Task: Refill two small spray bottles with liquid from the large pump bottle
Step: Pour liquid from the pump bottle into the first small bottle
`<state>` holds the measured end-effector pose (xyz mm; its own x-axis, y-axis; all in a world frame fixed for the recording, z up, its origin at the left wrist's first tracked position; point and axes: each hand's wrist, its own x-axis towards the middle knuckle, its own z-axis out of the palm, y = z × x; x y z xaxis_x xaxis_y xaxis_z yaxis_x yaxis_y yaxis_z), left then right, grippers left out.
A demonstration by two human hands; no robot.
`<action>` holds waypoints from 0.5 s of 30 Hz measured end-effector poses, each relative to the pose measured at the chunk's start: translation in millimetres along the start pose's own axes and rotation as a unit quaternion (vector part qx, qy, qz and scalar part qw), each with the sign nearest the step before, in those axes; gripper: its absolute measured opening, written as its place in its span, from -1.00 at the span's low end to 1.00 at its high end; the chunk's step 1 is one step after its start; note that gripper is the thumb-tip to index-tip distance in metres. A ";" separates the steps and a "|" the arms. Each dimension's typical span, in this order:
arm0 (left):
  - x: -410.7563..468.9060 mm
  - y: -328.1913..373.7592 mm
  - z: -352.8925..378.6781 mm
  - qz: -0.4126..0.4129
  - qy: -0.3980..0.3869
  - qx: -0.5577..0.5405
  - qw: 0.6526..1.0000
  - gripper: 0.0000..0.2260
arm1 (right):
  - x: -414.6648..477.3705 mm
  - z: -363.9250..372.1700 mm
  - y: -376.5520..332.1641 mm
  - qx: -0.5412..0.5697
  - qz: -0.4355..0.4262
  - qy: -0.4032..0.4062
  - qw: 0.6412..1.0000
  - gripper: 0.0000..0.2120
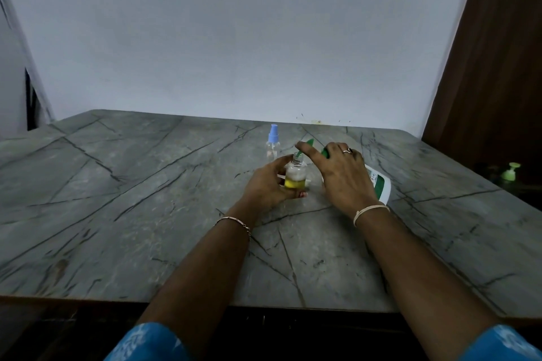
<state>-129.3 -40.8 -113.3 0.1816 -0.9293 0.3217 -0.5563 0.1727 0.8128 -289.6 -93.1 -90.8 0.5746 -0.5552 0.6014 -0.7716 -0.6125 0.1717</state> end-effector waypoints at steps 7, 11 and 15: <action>-1.1 -0.5 -0.2 0.004 0.007 0.003 1.000 -0.21 | 3.3 -2.6 -6.7 0.017 0.015 0.003 1.000 -0.31; -1.6 1.1 -0.2 0.004 0.009 0.002 1.000 -0.22 | 5.7 -2.7 -9.1 0.026 0.021 0.016 0.999 -0.32; -2.0 2.5 -0.4 0.006 0.010 0.005 1.000 -0.22 | 2.4 0.2 -2.7 0.018 0.007 0.006 1.000 -0.27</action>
<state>-130.7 -38.4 -111.7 0.1917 -0.9205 0.3405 -0.5666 0.1795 0.8042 -286.1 -92.9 -90.0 0.5604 -0.5574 0.6126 -0.7692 -0.6244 0.1356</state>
